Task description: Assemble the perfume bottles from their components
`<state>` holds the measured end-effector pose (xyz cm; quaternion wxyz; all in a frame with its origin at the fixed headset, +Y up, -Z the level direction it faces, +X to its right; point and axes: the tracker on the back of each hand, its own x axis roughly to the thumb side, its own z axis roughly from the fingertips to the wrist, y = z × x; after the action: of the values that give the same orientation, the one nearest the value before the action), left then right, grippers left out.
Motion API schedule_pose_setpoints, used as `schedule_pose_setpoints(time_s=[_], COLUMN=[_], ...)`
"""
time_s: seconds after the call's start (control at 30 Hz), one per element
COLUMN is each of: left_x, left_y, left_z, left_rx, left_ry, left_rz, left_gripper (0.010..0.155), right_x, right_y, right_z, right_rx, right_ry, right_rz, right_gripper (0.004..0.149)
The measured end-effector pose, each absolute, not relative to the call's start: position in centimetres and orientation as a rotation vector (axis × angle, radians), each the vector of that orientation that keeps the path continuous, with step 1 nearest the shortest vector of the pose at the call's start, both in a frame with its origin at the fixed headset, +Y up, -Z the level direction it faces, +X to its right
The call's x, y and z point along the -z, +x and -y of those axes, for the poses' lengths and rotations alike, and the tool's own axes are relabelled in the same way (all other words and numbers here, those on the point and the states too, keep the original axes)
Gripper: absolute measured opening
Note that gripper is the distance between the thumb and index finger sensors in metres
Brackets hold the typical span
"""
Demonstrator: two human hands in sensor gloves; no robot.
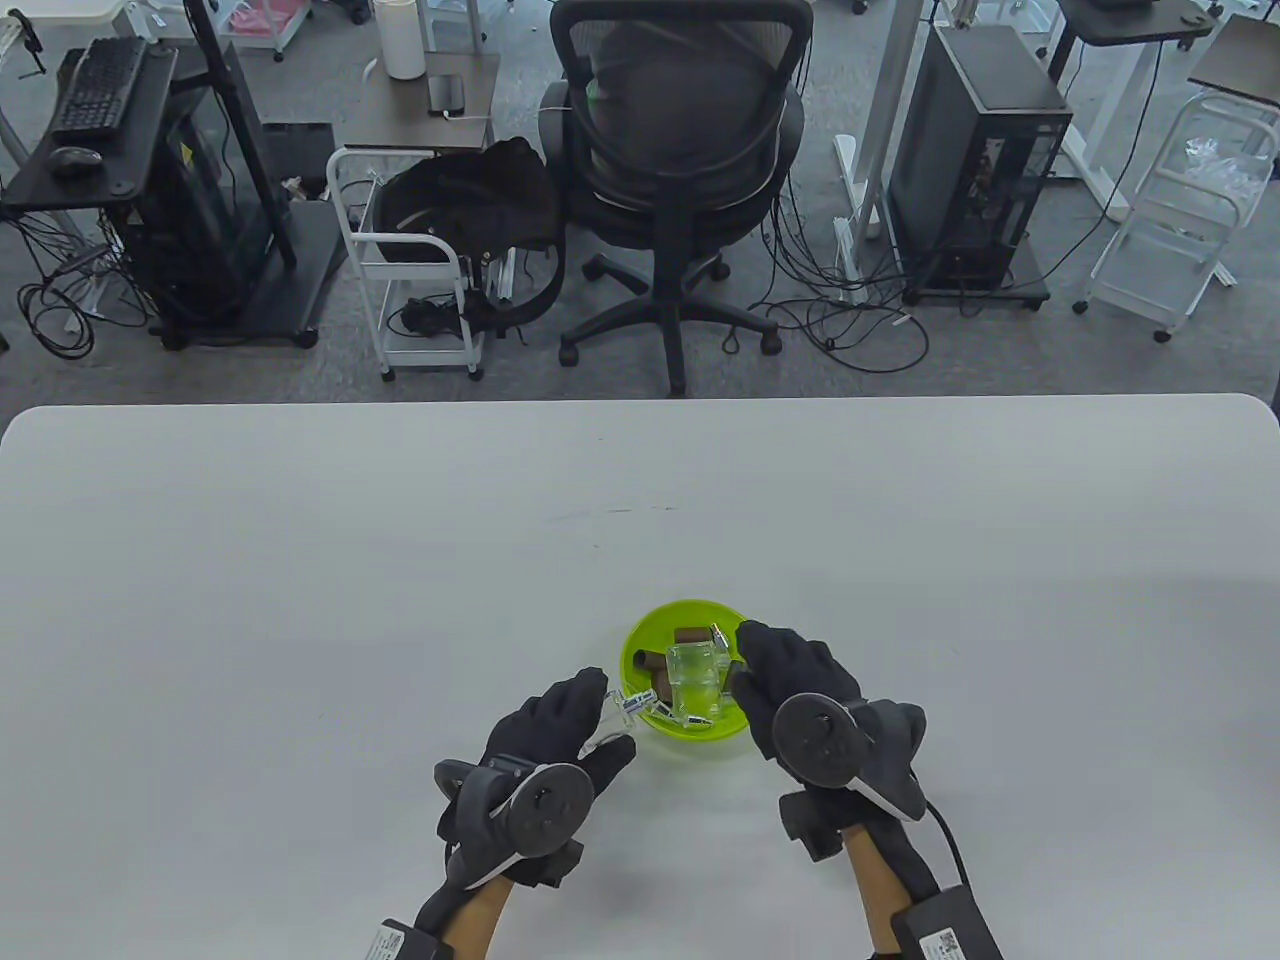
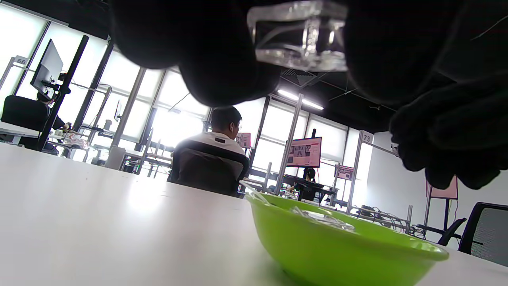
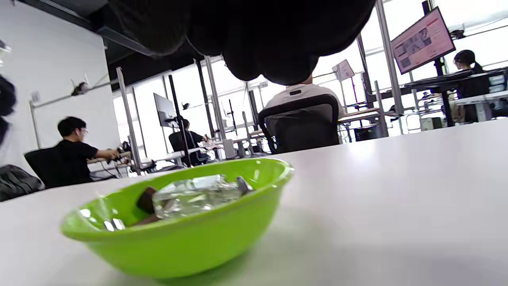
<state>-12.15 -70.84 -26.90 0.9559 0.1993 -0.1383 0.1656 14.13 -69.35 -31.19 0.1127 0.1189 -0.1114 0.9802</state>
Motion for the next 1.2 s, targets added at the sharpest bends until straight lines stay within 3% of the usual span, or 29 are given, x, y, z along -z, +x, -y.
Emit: schedule_pose_setpoints(time_s=[0.23,0.57,1.2], left_x=[27.3,27.4,27.4], left_y=[-12.7,-13.6,-13.6], left_z=[71.2,71.2,71.3], left_rx=[-0.346,-0.38,-0.375], left_ry=[0.383,0.382,0.372], left_rz=[0.252,0.224,0.211], left_gripper=[0.073,0.073,0.073], right_x=[34.3,36.4,36.8], right_y=[11.6,8.5,7.9], right_z=[70.7,72.5,73.0], right_rx=[-3.189,-3.372,-3.412], right_ry=[0.331,0.297,0.268], right_rz=[-0.026,-0.224,-0.23], right_gripper=[0.059,0.063,0.064])
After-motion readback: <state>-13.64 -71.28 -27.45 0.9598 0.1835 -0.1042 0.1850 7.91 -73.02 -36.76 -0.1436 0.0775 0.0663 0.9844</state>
